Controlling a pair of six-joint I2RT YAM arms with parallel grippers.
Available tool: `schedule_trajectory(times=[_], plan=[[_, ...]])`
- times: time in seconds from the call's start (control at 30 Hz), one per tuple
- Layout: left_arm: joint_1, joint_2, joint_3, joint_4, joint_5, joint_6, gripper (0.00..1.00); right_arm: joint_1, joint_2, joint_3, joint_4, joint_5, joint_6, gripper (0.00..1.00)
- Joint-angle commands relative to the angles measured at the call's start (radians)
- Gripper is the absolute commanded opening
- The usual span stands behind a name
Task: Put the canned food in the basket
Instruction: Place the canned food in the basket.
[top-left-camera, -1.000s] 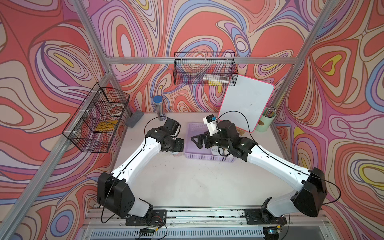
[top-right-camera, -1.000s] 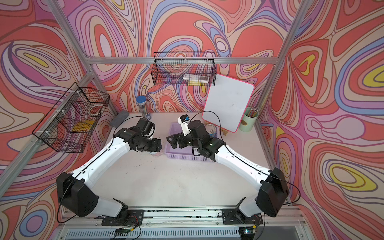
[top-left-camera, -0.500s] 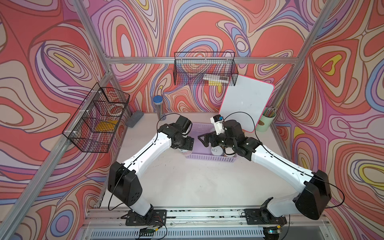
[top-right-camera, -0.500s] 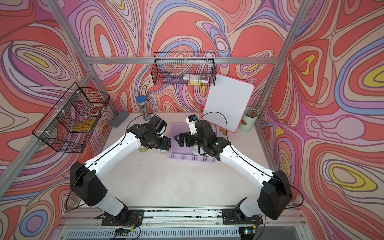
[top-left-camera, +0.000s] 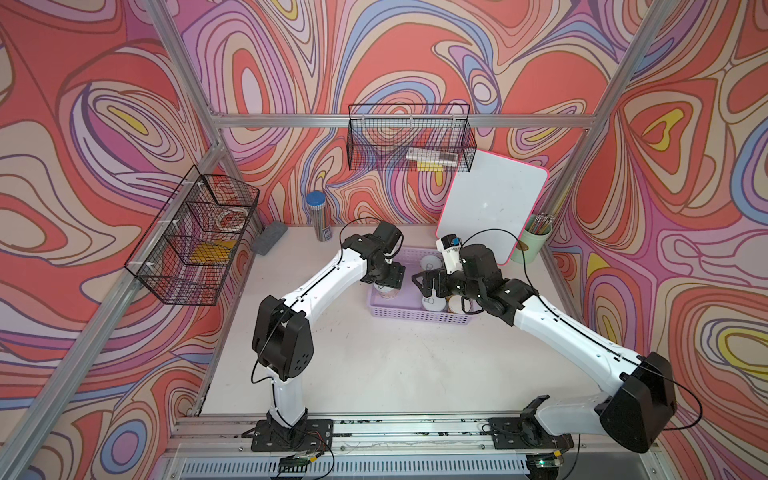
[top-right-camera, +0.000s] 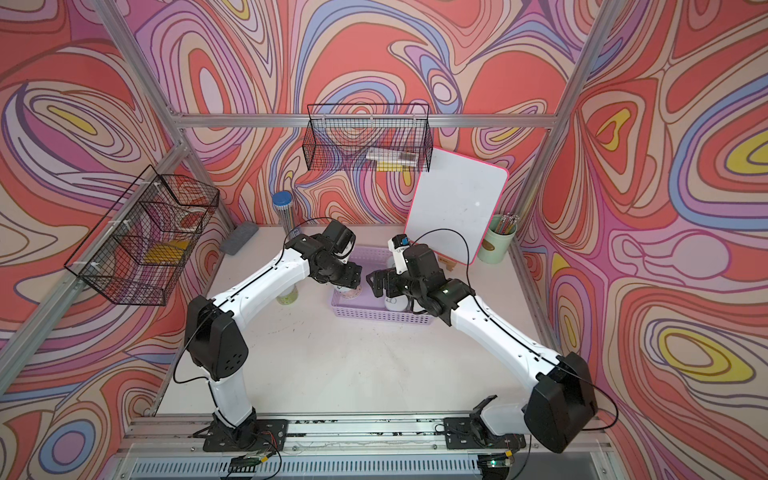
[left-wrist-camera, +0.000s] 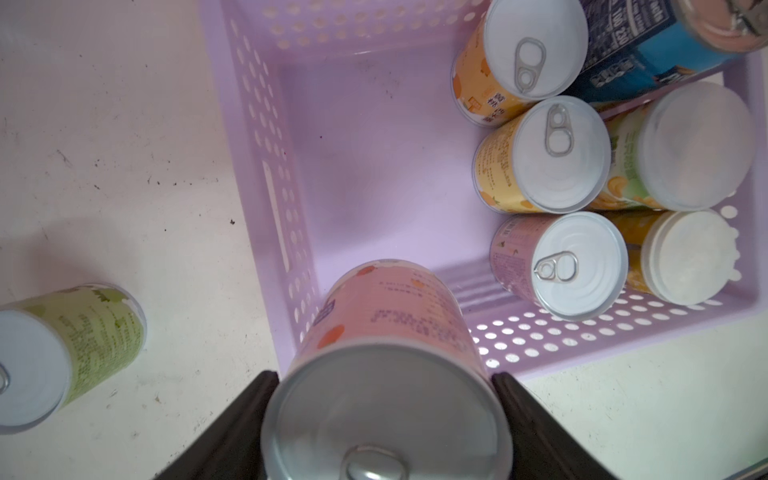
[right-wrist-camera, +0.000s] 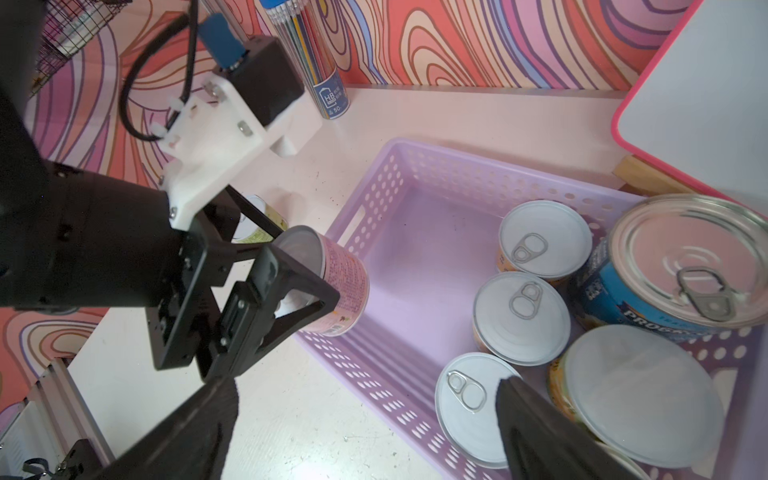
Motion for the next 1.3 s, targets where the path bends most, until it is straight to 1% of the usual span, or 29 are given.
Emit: schedule_trajectory(times=[0.0, 0.2, 0.43, 0.5, 0.77, 0.87, 1.1, 1.27], plan=[[-0.006, 0.039, 0.074, 0.044, 0.003, 0.026, 0.73, -0.032, -0.036, -0.025, -0.014, 0.014, -0.05, 0.98], [-0.007, 0.118, 0.126, 0.116, -0.016, 0.044, 0.73, -0.098, -0.04, -0.033, -0.01, -0.054, -0.09, 0.98], [-0.009, 0.229, 0.239, 0.121, -0.02, 0.049, 0.73, -0.135, -0.012, -0.025, 0.01, -0.196, -0.156, 0.98], [-0.008, 0.258, 0.269, 0.12, -0.018, 0.046, 0.73, -0.145, 0.003, -0.01, -0.003, -0.211, -0.173, 0.98], [-0.008, 0.366, 0.391, 0.114, -0.053, 0.027, 0.71, -0.158, 0.039, 0.039, -0.051, -0.206, -0.218, 0.98], [-0.007, 0.403, 0.436, 0.104, -0.065, 0.016, 0.71, -0.158, 0.038, 0.038, -0.048, -0.208, -0.211, 0.98], [-0.007, 0.46, 0.484, 0.124, -0.1, -0.025, 0.69, -0.159, 0.036, 0.023, -0.045, -0.218, -0.201, 0.98], [-0.008, 0.504, 0.54, 0.133, -0.083, -0.047, 0.69, -0.159, 0.026, 0.012, -0.045, -0.217, -0.195, 0.98]])
